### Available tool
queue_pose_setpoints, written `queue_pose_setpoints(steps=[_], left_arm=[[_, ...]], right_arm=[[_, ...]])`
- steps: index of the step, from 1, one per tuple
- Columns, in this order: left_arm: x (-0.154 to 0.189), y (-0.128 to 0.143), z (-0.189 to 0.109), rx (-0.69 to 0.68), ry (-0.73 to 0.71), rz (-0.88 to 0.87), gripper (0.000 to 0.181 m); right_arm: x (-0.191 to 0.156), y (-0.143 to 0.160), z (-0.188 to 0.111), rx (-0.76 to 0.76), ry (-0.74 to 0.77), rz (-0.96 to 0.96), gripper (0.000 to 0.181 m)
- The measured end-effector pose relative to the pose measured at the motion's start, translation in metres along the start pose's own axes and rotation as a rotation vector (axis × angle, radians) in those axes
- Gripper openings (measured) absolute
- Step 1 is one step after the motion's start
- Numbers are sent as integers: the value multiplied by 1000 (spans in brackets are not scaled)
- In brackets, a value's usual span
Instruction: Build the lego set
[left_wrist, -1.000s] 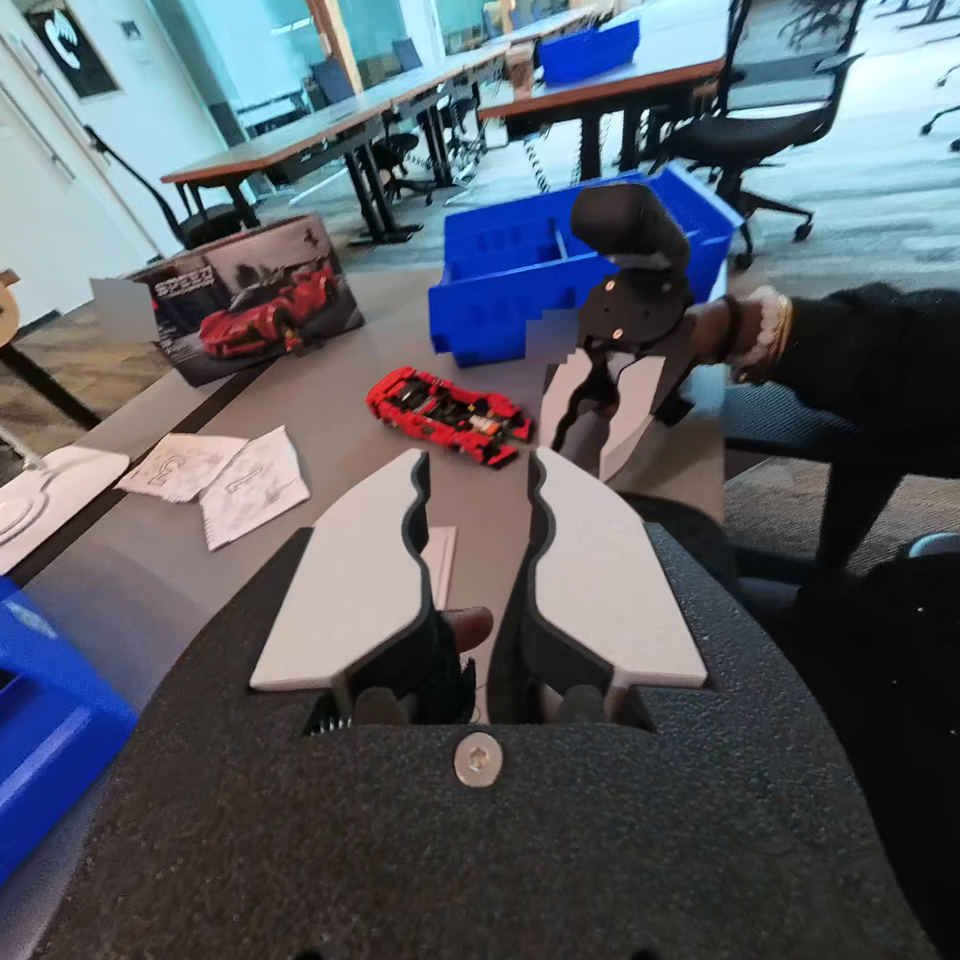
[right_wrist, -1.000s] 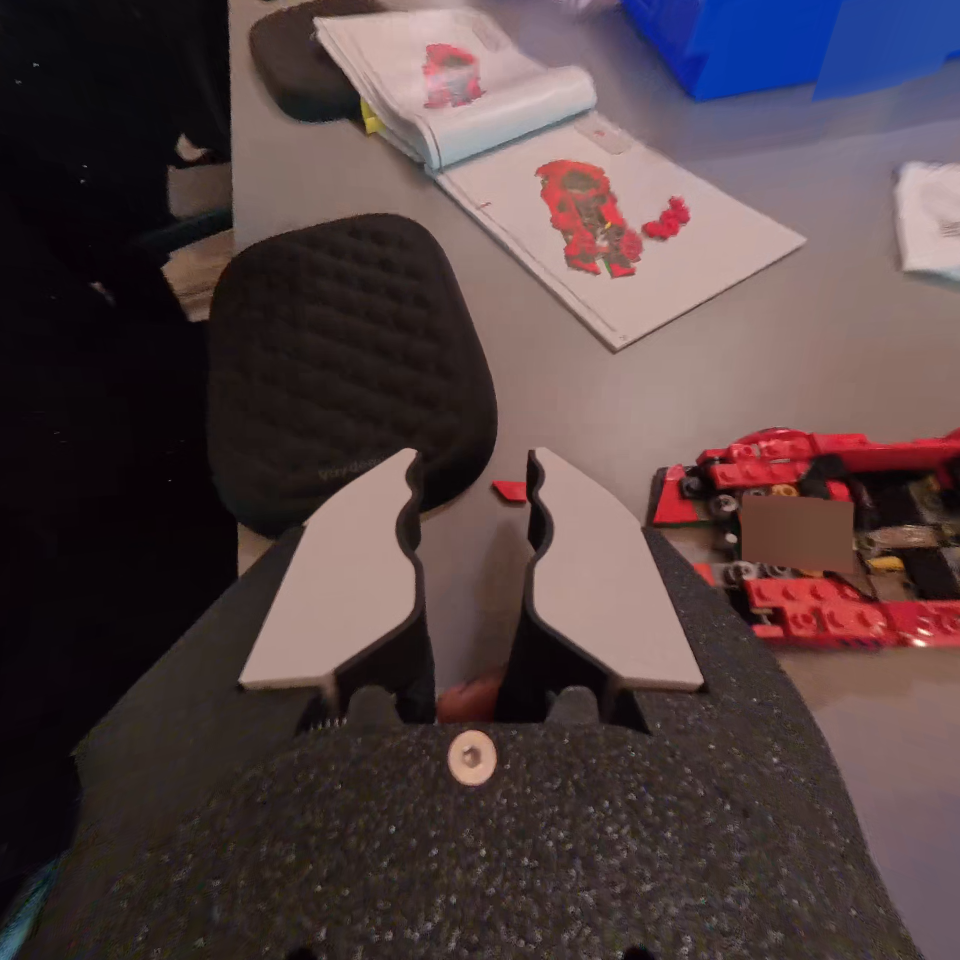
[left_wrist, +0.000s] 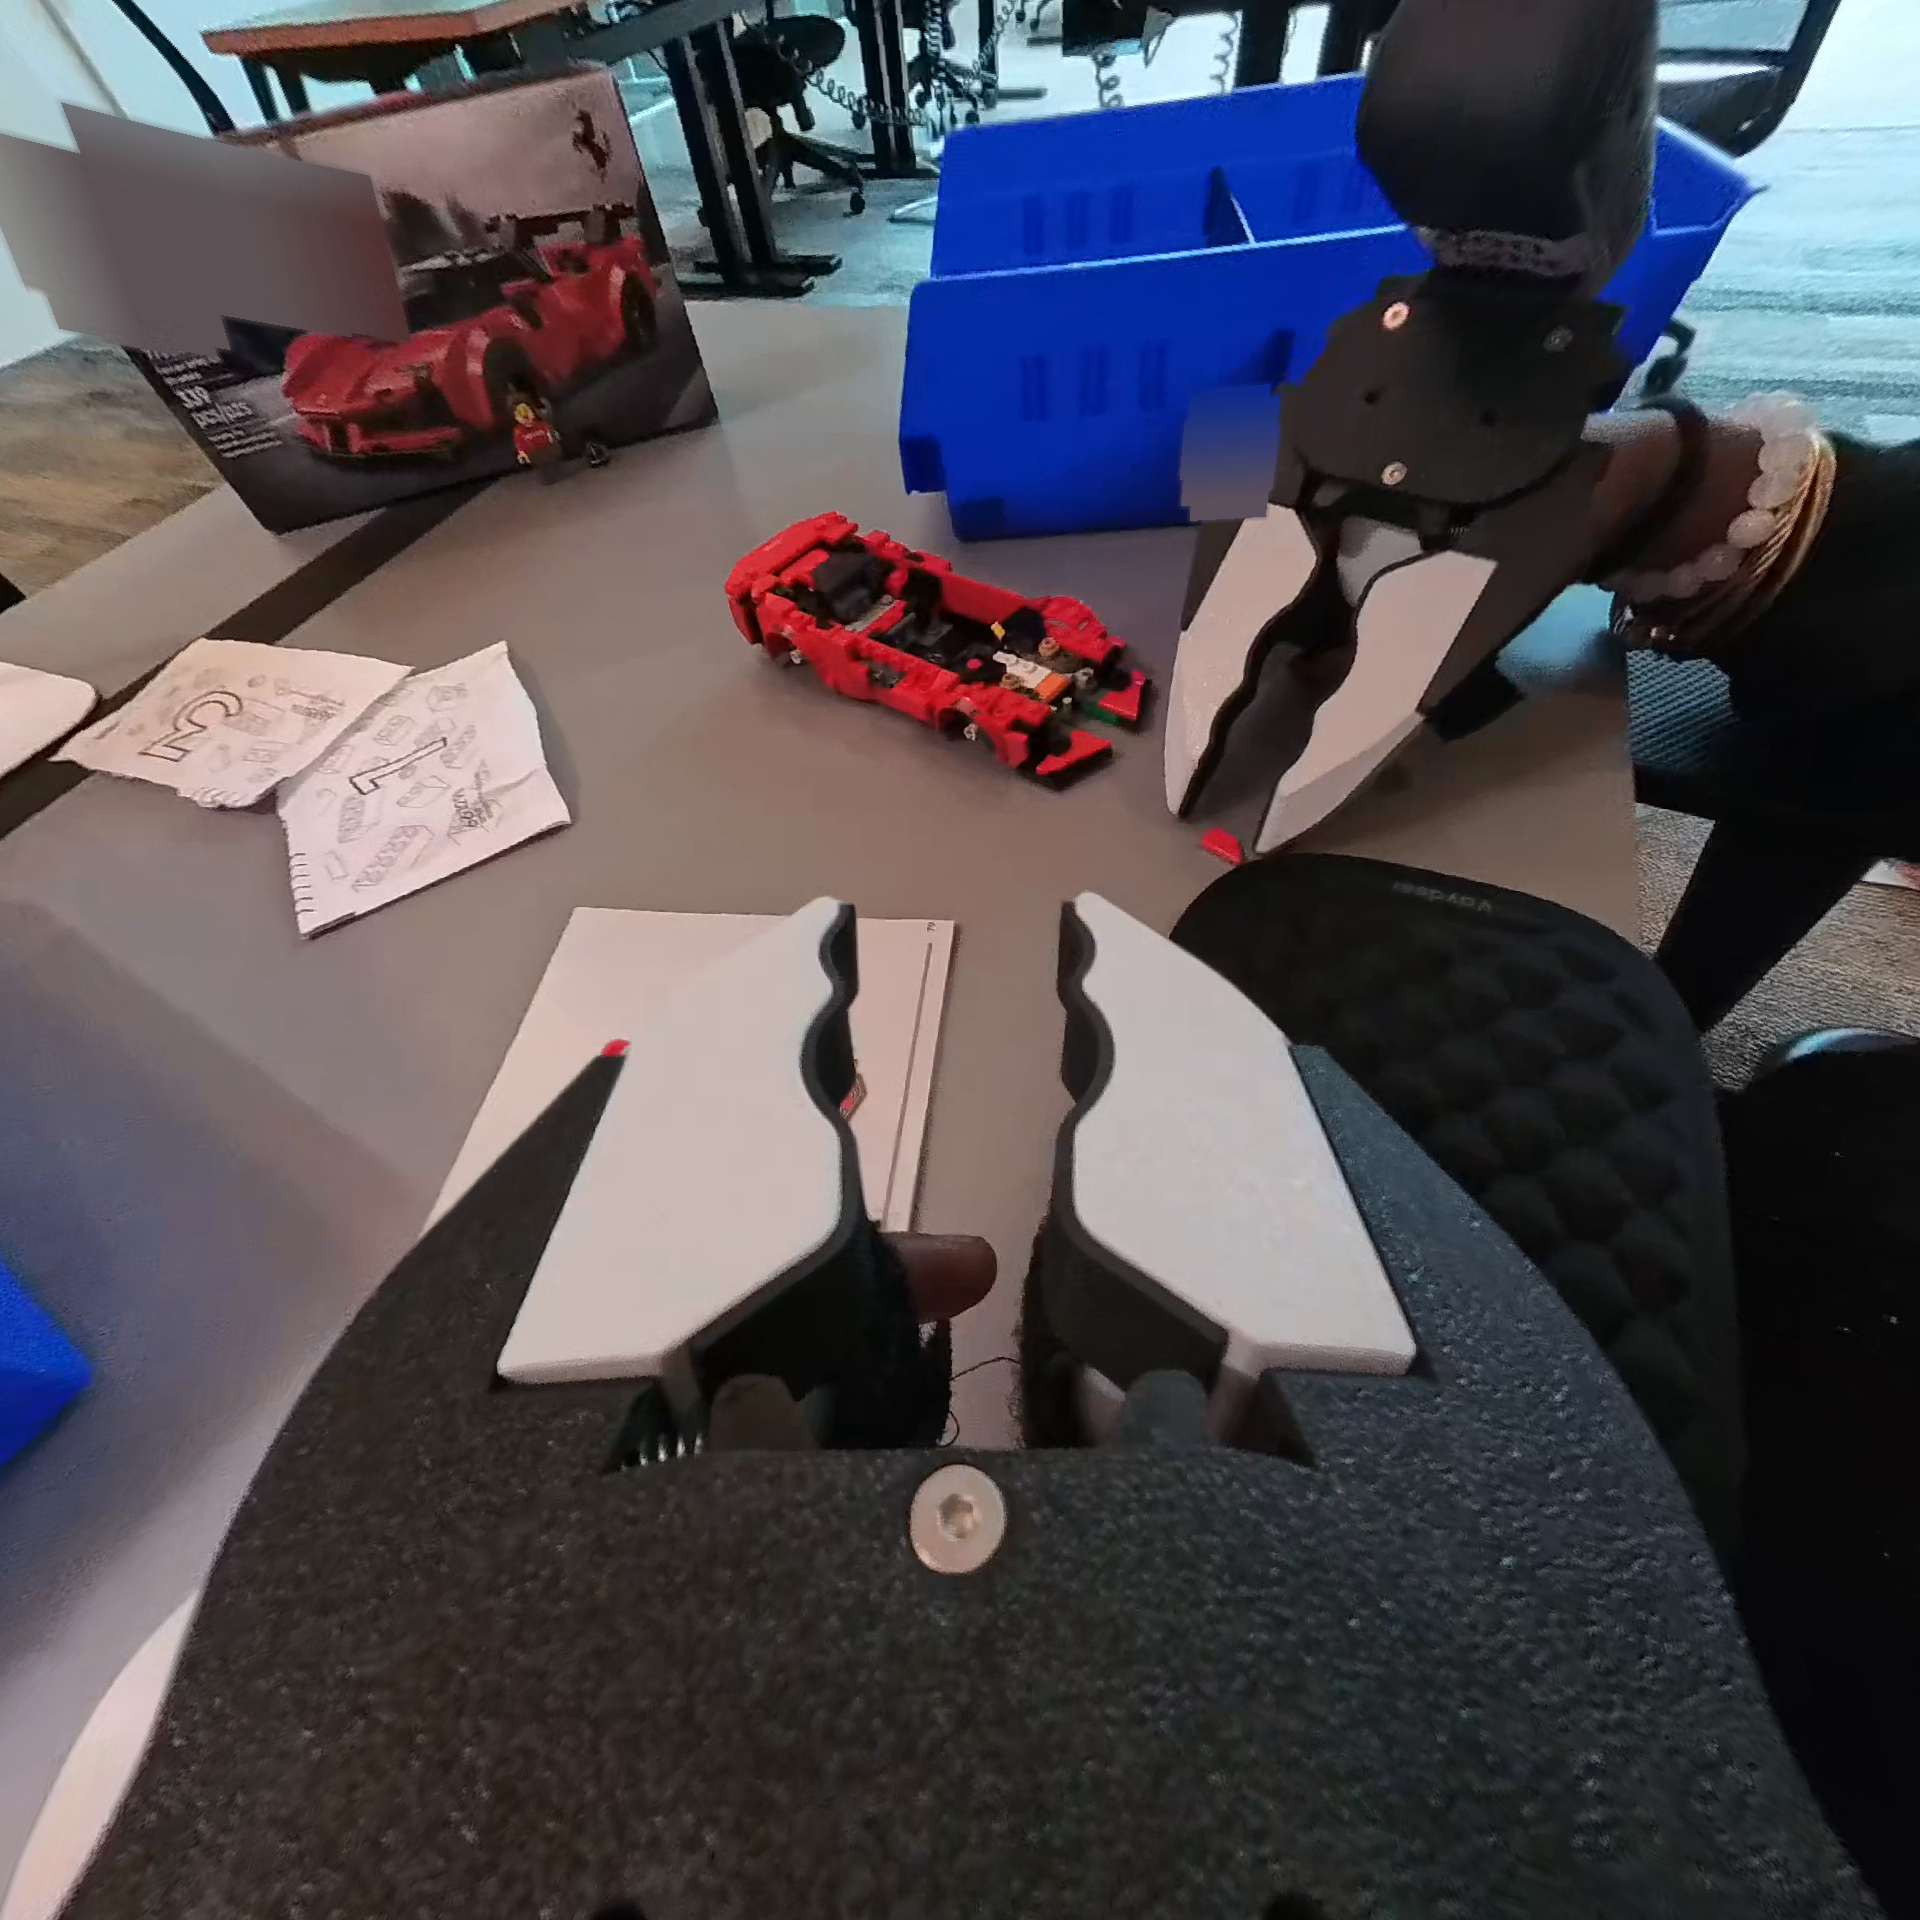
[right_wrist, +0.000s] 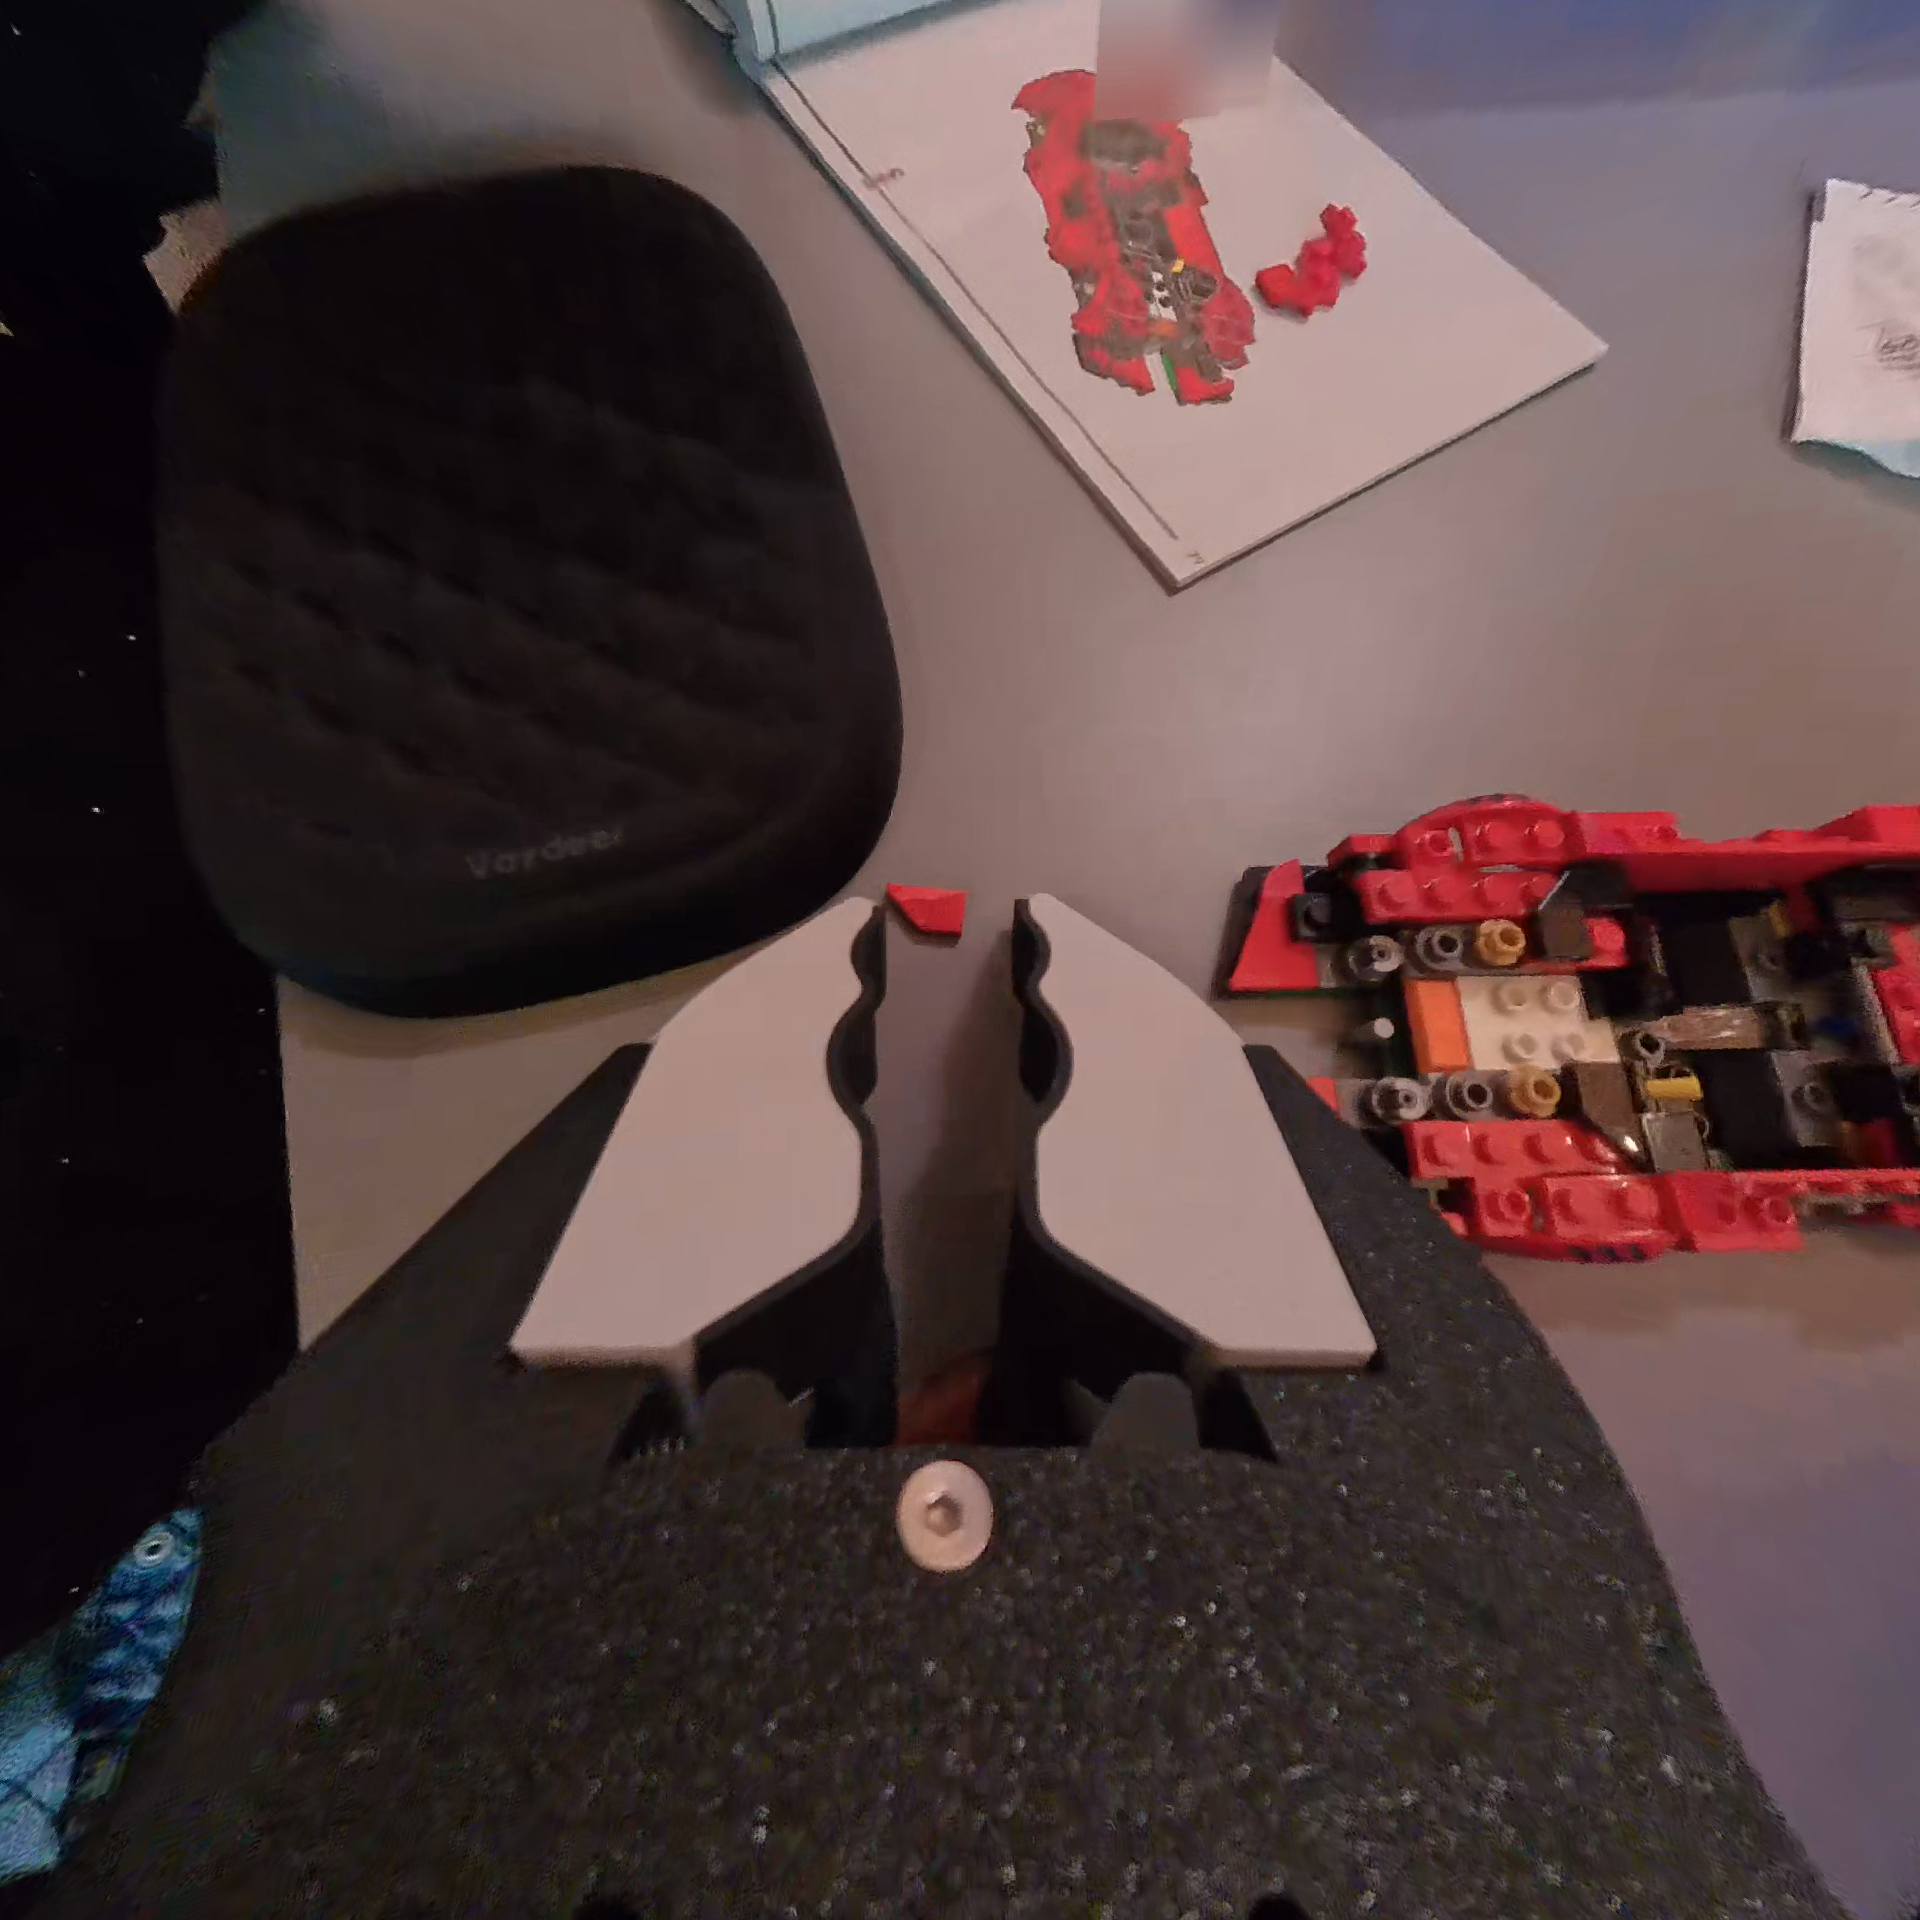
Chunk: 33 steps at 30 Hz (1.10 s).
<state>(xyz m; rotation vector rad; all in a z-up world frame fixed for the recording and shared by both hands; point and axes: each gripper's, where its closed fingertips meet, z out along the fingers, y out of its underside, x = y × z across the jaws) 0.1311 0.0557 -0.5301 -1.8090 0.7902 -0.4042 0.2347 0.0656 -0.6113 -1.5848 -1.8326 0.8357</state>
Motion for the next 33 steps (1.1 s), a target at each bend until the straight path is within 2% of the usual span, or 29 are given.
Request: queue_pose_setpoints(steps=[7, 13, 16, 19, 22, 24, 26, 28, 33], left_arm=[[10, 10, 12, -13, 77, -35, 35], [8, 25, 22, -71, 63, -51, 36], [6, 23, 25, -76, 46, -76, 36], [8, 16, 31, -82, 44, -57, 36], [20, 8, 47, -133, 132, -59, 39], [15, 11, 60, -231, 129, -14, 39], [-4, 15, 74, -323, 41, 74, 28], [-23, 16, 90, -372, -43, 140, 8], [-33, 34, 131, -496, -28, 133, 0]], right_arm=[[-2, 0, 2, -10, -30, 10, 12], [0, 0, 1, -8, -2, -3, 10], [7, -12, -7, 80, 50, 25, 10], [30, -27, -36, 224, 231, 85, 10], [74, -24, -79, 394, 532, 263, 10], [97, 2, -98, 310, 702, 440, 10], [105, 21, -104, 149, 809, 447, 10], [108, 27, -101, 60, 833, 441, 10], [124, 46, -85, -98, 805, 460, 10]])
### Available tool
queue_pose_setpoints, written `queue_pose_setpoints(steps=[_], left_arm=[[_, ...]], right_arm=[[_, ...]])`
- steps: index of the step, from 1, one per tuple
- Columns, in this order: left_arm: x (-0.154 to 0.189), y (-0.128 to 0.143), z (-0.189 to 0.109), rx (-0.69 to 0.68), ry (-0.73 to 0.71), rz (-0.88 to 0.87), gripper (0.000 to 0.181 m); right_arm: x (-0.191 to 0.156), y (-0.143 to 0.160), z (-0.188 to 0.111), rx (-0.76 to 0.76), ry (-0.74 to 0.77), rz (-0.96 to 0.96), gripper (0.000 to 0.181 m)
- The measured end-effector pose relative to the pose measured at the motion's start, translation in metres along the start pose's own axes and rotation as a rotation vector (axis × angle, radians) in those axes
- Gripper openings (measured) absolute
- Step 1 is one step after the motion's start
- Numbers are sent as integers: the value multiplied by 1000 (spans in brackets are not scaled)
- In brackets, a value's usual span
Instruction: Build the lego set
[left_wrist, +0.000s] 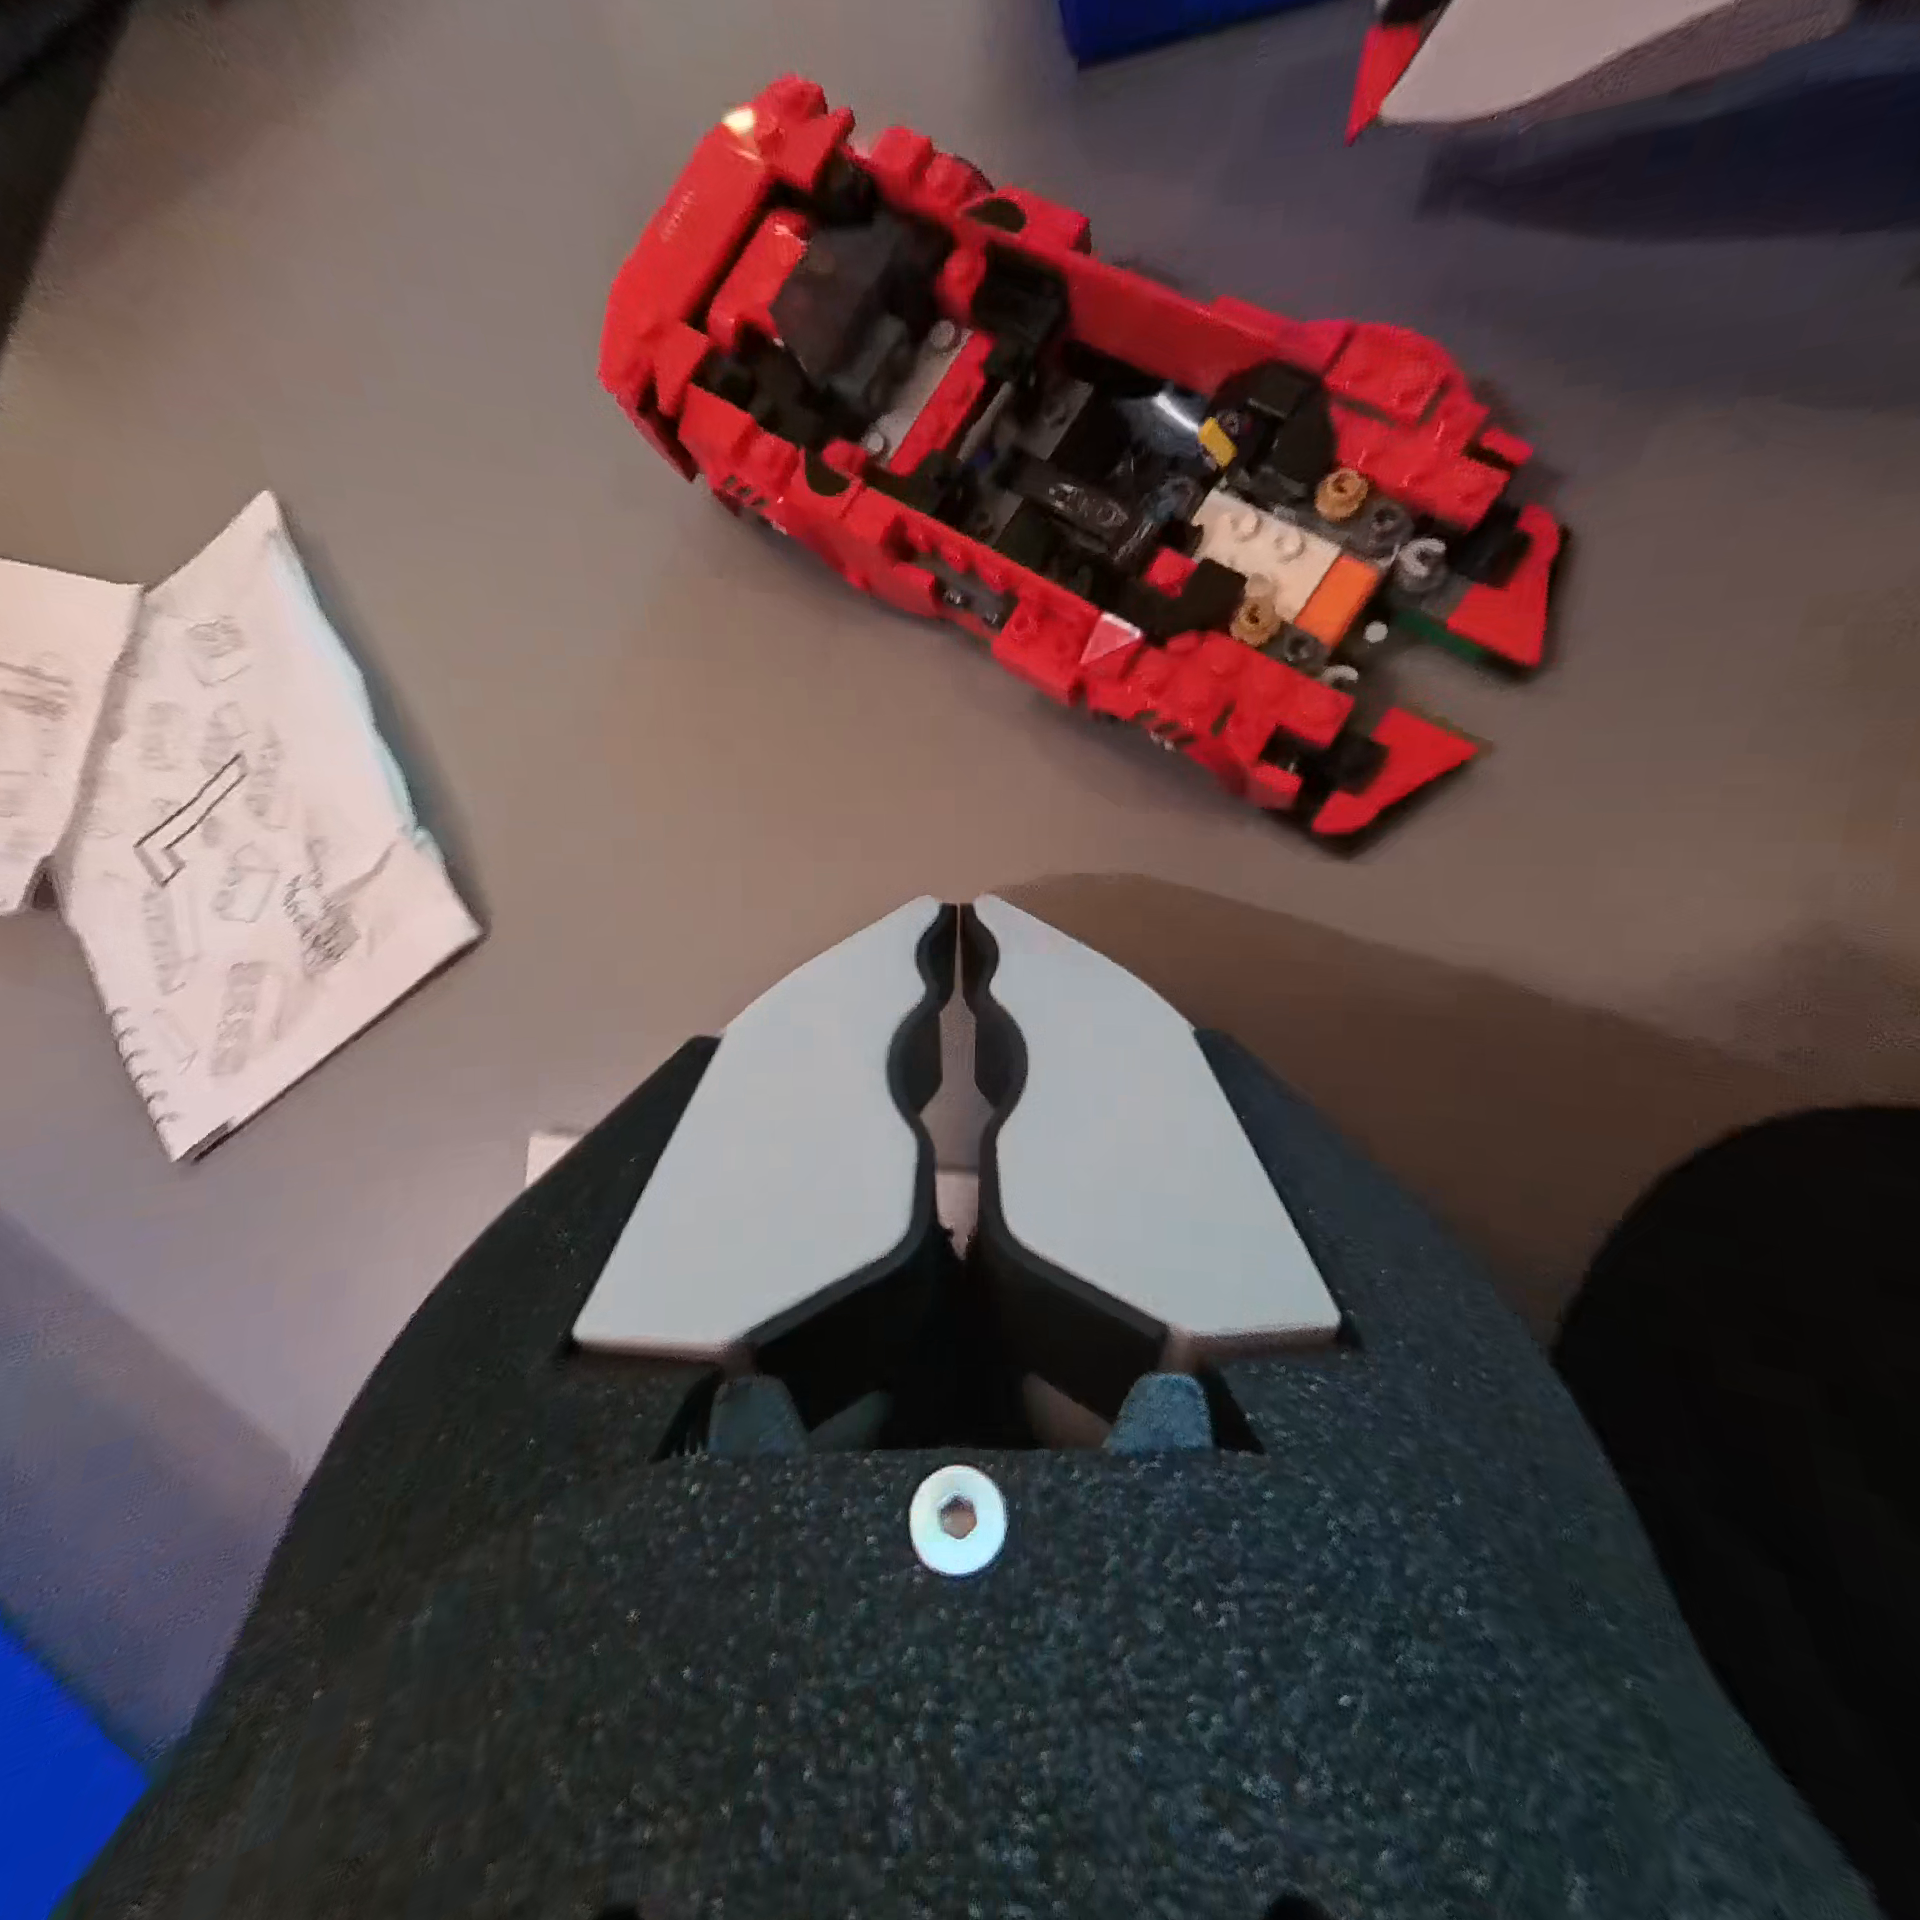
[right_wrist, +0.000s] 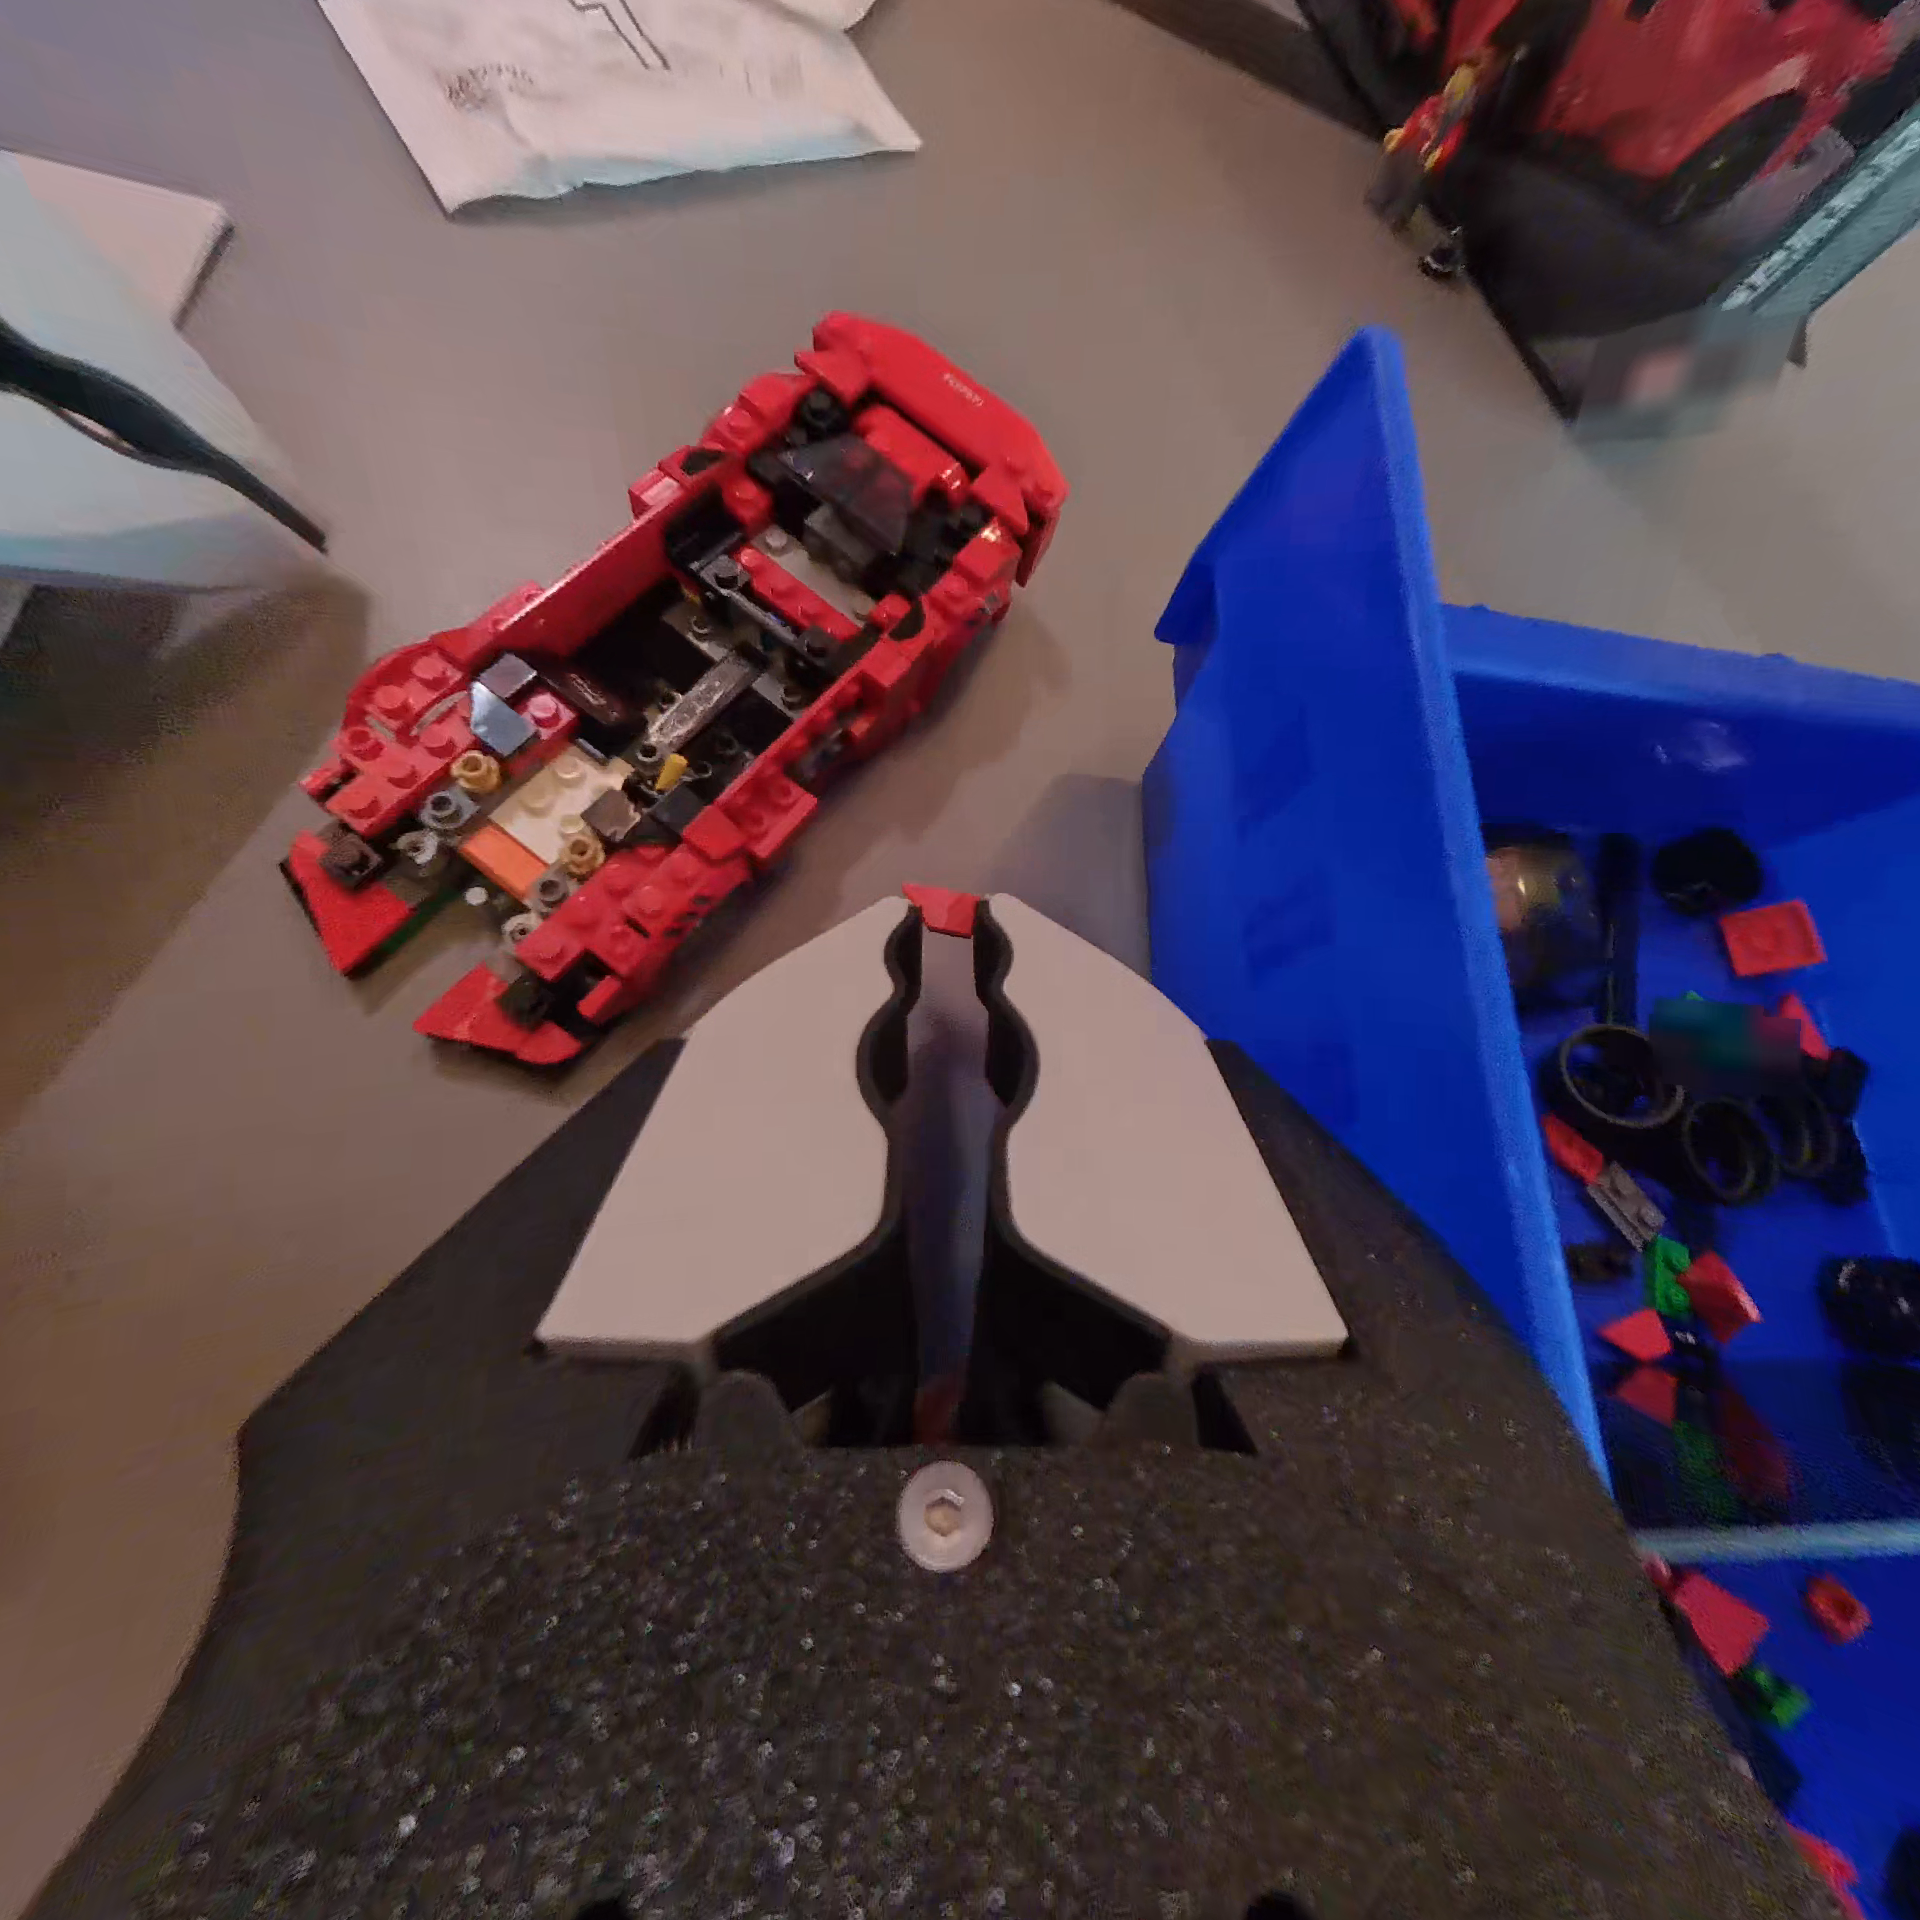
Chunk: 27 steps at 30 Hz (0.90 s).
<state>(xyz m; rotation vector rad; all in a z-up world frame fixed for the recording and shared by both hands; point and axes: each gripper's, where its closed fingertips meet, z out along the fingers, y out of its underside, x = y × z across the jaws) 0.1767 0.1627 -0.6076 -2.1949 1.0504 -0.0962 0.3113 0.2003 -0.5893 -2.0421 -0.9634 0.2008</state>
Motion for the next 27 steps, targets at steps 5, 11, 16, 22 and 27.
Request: queue_pose_setpoints(steps=[5, 11, 16, 22, 27], left_arm=[[9, -12, 15, 4, 83, -16, 0], [25, -13, 9, 20, 142, -13, 0], [31, -5, 2, 21, 160, -41, 0], [41, 8, -11, 0, 164, -76, 0], [53, 6, -14, 25, 197, -105, 1]], right_arm=[[-8, 3, 20, -52, -81, -42, 10], [-25, -3, 27, -24, -181, -63, 9], [-37, -6, 32, -20, -215, -122, 9], [-52, -12, 35, -7, -279, -177, 9], [-50, -16, 36, 0, -315, -175, 9]])
